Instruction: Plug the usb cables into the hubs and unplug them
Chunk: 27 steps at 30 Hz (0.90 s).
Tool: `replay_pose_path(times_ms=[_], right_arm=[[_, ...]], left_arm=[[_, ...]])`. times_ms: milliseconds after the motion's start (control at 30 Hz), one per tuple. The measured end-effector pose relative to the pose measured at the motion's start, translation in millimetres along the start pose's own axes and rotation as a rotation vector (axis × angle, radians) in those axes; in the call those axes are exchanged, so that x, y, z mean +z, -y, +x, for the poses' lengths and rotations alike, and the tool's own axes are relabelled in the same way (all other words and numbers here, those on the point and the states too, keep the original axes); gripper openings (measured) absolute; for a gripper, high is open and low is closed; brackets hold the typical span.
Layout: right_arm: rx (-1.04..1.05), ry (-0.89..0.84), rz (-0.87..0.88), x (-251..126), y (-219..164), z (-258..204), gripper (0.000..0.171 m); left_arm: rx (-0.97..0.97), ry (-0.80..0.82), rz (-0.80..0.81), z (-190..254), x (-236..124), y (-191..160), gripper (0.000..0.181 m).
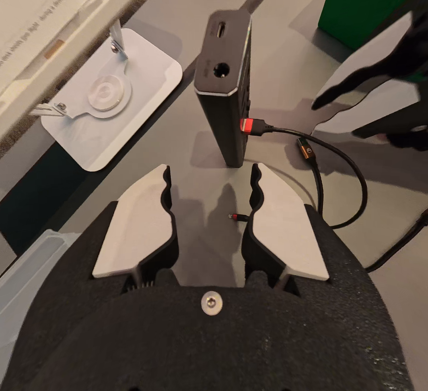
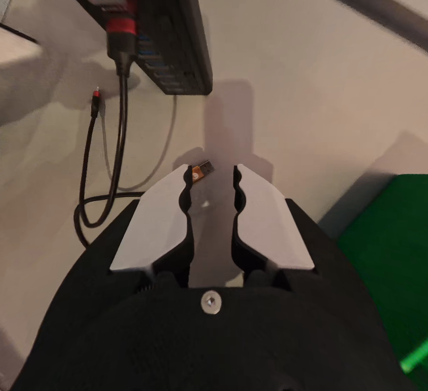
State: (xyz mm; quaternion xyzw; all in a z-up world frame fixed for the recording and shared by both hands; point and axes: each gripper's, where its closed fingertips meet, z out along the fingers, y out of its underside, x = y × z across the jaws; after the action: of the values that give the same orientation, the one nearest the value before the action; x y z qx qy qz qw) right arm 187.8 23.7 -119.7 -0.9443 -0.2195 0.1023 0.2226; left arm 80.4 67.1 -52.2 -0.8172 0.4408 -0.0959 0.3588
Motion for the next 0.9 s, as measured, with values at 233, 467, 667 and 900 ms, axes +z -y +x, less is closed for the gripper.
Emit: replay_pose_path(times_ms=[233, 467, 667, 900], right_arm=[[0.067, 0.028, -0.114, 21, -23, -19, 0.034], [0.037, -0.018, -0.151, 29, -33, -12, 0.027], [0.030, 0.037, -0.187, 25, -38, -12, 0.024], [-0.023, 0.119, 0.073, -34, 3, -21, 0.024]], left_arm=[[0.000, 0.035, 0.073, -6, -31, 10, 0.065], [-0.002, 0.047, 0.126, -8, -49, 16, 0.064], [0.011, 0.057, 0.113, -7, -51, 16, 0.064], [-0.019, -0.057, 0.222, 13, -64, 36, 0.063]])
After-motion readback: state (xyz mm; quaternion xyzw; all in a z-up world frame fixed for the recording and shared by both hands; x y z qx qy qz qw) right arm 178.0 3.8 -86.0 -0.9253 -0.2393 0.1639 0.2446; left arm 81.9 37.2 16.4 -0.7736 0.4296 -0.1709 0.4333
